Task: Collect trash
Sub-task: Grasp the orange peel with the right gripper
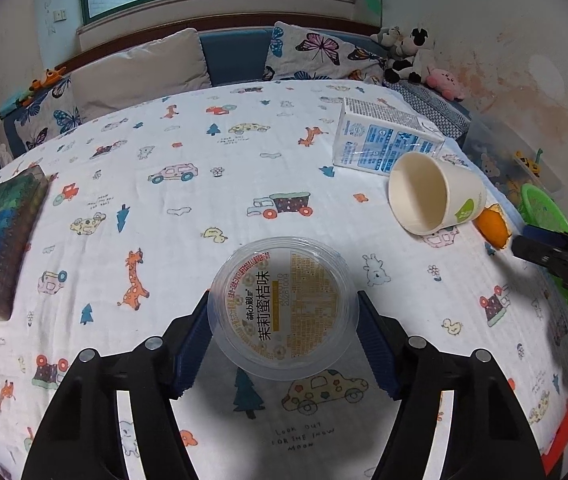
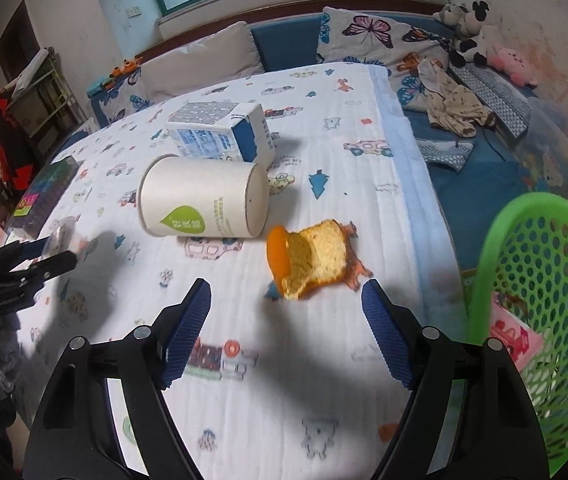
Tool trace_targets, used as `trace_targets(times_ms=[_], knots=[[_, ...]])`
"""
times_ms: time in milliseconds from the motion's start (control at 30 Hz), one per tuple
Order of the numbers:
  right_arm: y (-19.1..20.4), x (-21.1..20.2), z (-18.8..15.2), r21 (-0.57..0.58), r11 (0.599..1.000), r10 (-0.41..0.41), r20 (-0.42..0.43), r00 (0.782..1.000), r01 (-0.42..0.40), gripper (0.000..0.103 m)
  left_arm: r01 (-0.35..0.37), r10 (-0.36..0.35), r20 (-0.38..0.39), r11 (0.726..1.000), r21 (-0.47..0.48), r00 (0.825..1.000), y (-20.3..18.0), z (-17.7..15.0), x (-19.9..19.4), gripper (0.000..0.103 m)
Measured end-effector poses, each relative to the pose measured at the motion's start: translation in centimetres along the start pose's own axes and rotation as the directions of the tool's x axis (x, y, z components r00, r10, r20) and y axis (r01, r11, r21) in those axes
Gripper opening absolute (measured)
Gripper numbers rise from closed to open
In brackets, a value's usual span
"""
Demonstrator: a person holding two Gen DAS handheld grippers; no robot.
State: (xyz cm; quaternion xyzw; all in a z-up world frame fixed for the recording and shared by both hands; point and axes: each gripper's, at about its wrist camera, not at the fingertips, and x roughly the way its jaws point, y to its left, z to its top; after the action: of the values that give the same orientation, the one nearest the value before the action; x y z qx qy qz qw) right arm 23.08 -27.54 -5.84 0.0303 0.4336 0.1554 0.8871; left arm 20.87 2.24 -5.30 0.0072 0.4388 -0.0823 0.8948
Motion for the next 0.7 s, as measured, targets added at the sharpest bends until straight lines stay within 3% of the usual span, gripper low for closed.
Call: trace_targets(times_ms=[167,367,533,700], knots=[[-0.1,1.4,0.7,-0.013,1.0,-0.024,-0.015,1.0,0.024,0.077,0.016,-0.016,0.014,1.0,-0.006,1.0,0.0,0.1,-0.7,0.066],[-0.3,3.1,0.9,-0.027,0.998,-0.057,-0.049,0.997,0.056,0.065,0.025,-0.025,0.025,1.0,0.002,0.999,-0.2,0.3,-1.3,0.066],[0.2,3.4,0.6,-0.074,0.991,-0.118,-0.04,0.992,0.115,0.056,0.032,-0.032,0.031,0.999,0.001,0.999,-0.3,0.4,-1.6,0.066],[0.2,2.9,0.3,-0.078,0.99,-0.123,-0.028,0.992,0.121,0.045,0.04,-0.04,0.035,0.999,0.002,0.999,-0.5,0.5,-1.8,0.066]])
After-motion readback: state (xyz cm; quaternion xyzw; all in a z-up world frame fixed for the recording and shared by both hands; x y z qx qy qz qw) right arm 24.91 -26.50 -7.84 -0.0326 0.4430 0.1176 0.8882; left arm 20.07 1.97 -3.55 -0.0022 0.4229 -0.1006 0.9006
